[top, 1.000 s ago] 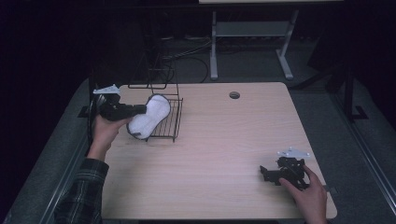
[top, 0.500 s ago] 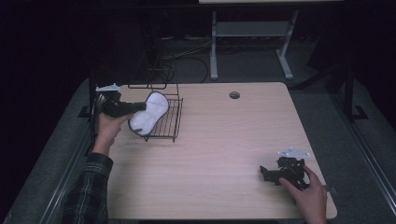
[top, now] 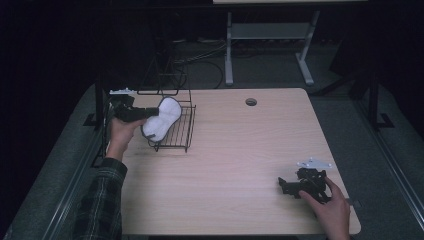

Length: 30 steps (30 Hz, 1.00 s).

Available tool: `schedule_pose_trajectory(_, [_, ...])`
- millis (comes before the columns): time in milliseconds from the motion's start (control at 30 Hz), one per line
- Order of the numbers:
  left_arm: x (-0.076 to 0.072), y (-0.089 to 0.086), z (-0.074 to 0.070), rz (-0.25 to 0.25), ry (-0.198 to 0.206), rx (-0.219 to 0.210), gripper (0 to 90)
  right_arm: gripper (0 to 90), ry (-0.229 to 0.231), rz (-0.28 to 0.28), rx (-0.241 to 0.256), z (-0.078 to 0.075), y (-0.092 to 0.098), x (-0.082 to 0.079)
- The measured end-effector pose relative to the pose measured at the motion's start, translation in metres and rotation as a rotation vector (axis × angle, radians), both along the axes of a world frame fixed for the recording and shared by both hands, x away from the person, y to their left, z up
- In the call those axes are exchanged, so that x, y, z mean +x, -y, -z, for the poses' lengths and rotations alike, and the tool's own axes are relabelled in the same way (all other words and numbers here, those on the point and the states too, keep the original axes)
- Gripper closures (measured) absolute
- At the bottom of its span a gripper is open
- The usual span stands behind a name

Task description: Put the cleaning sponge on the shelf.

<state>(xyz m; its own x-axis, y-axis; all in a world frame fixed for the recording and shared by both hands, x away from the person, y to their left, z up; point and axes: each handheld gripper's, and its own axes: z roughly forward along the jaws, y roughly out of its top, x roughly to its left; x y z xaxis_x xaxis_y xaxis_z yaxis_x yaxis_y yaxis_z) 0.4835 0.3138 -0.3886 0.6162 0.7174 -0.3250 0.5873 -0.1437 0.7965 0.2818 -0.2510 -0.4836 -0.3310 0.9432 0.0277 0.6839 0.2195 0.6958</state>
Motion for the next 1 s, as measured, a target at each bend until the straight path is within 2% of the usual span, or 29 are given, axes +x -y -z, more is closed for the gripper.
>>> schedule_pose_trajectory(267, [0.006,-0.003,0.008,-0.030,-0.020,0.009,80.6,0.0,0.000,0.000,0.000,0.000,0.000,0.000])
schedule_pose_trajectory(433, [0.008,-0.004,0.011,-0.041,-0.018,0.021,79.6,0.0,0.000,0.000,0.000,0.000,0.000,0.000])
schedule_pose_trajectory(667, [0.011,-0.001,0.015,-0.064,-0.012,0.056,77.5,0.0,0.000,0.000,0.000,0.000,0.000,0.000])
schedule_pose_trajectory(900, [0.011,-0.002,0.016,-0.080,-0.013,0.075,75.7,0.0,0.000,0.000,0.000,0.000,0.000,0.000])
schedule_pose_trajectory(1000, [0.012,-0.002,0.017,-0.086,-0.015,0.108,73.4,0.0,0.000,0.000,0.000,0.000,0.000,0.000])
